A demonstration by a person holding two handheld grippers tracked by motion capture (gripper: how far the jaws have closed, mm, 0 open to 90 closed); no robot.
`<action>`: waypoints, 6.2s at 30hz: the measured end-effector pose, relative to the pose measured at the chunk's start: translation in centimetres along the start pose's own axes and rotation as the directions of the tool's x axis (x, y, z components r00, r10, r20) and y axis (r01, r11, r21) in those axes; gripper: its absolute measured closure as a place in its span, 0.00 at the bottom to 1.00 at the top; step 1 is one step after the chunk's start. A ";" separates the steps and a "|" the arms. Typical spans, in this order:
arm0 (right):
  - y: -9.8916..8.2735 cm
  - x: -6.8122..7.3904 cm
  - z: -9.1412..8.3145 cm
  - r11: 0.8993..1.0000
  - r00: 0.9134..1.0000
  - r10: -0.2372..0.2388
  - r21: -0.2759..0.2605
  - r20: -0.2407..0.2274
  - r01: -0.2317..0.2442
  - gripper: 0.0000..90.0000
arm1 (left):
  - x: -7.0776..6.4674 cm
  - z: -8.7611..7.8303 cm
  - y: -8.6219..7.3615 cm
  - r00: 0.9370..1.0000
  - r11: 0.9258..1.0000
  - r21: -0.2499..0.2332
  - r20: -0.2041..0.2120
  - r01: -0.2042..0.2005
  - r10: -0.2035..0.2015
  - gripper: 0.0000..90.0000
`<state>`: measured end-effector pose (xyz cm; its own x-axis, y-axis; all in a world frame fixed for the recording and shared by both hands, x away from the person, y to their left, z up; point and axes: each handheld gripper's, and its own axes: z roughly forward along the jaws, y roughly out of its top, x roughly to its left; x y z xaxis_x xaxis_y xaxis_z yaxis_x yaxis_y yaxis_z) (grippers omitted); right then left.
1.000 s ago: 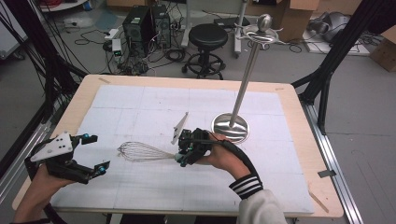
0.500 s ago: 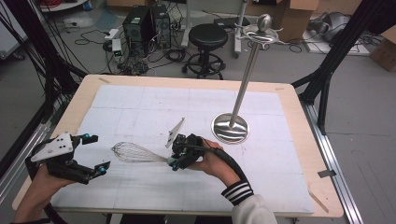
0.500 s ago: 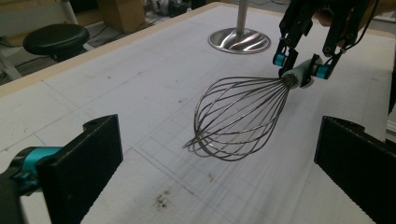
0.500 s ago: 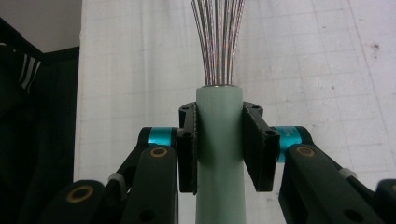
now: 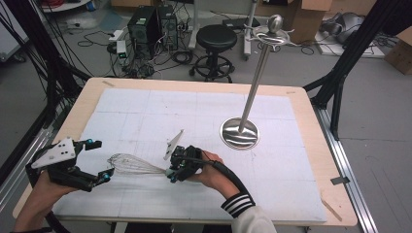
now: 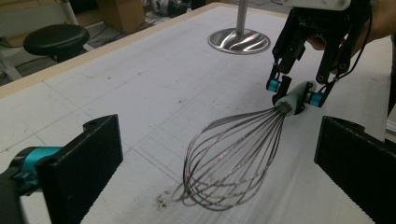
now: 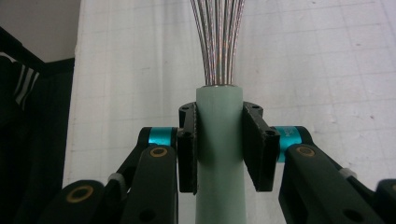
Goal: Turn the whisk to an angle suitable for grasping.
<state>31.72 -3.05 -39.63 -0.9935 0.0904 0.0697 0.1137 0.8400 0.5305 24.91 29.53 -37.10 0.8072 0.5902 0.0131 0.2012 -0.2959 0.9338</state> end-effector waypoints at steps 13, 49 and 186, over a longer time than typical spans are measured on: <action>0.4 0.3 1.4 1.000 1.000 -0.009 0.023 0.013 0.009 0.77 | -0.1 0.2 0.0 1.000 1.000 0.003 0.000 -0.002 0.002 0.02; -3.4 1.5 -6.6 0.955 0.992 0.013 -0.295 0.126 0.024 0.06 | -0.7 1.1 0.4 1.000 0.999 0.024 0.018 -0.024 0.024 0.02; -17.8 3.6 -17.5 0.813 0.942 0.220 -0.582 0.252 -0.035 0.01 | -7.5 19.7 3.5 0.786 0.596 0.540 0.545 -0.595 0.291 0.77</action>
<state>26.28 -27.00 -34.01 -0.9138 0.4050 -0.0298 0.1331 0.3681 0.9202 30.49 9.25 -41.01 0.9957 -0.0316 0.0873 -0.0608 -0.9327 0.3556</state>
